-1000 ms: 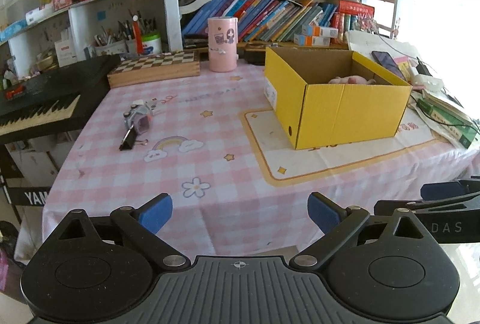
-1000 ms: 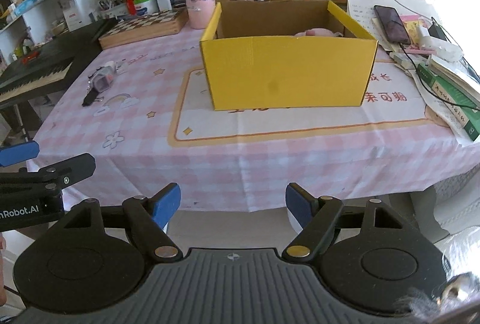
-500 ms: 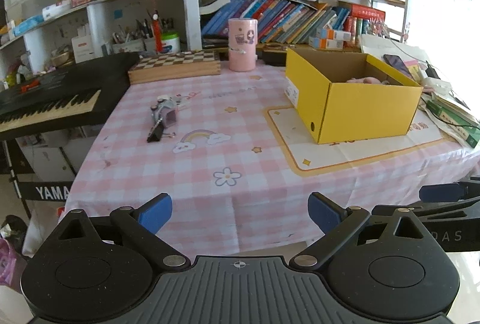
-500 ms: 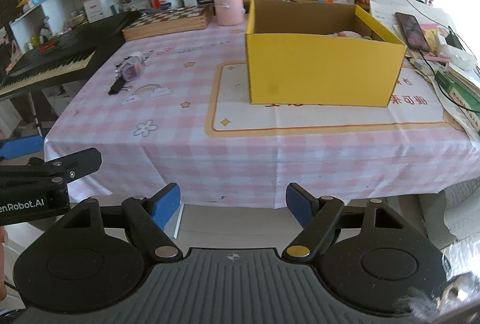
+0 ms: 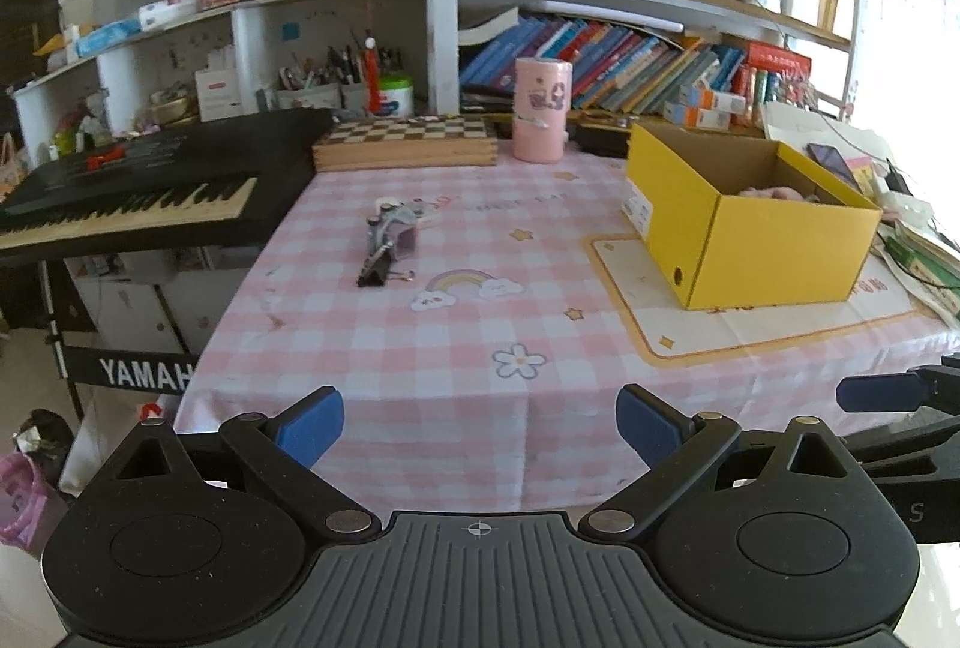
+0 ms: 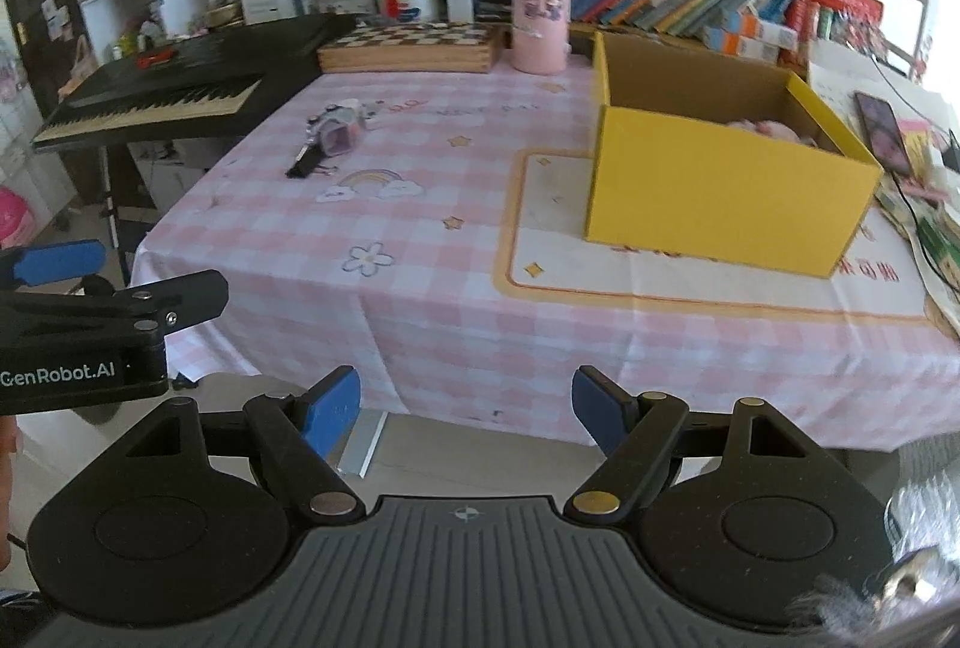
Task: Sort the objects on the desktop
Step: 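Reach the right tool toward the grey toy truck on the table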
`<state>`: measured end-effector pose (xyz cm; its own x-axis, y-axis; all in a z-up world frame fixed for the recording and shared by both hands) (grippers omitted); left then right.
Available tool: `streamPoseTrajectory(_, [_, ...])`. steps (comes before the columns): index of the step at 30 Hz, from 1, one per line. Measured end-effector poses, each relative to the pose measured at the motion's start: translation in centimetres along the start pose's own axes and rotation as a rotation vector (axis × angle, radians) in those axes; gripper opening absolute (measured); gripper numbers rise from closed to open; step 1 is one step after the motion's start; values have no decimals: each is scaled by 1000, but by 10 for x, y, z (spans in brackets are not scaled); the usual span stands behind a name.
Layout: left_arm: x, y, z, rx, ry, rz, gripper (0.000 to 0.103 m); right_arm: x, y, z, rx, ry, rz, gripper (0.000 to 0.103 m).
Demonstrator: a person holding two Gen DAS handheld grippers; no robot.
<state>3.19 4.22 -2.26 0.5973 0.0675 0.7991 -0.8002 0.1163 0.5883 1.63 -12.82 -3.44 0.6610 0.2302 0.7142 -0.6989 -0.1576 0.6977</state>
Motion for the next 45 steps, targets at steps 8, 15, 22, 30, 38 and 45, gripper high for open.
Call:
streamPoseTrajectory(8, [0,4,-12,15,8,11,99,7,-1,-15,15,35,8,77])
streamPoseTrajectory(15, [3,8,-21,34,0,35,99,12,-4,-23,23,43,13,77])
streamPoseTrajectory(22, [1,10,-29,46,6,27,99,14,-8,-32,41,54,-3,77])
streamPoseTrajectory(30, [2,7,-42,60,41,18,99,21,-14,-43,56,85,-8,77])
streamPoseTrajectory(38, [6,-4,-50,97,52,14,99,31,-30,-47,87,110,-11,77])
streamPoseTrajectory(45, [17,-25,-55,127,62,-2,99,47,-55,-45,116,128,-22,77])
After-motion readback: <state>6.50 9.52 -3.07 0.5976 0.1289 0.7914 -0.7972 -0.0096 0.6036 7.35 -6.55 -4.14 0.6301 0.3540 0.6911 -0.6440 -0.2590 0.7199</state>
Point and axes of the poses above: each gripper's, at about its wrist camera, not at the fingertips, and y roughly against the way its jaws point, z to its right, x to its top, the point moved 3 cm from there along -y, roughly the way its jaws point, and after that the axes turned 9 degrees about y, right-handed, at the moved point
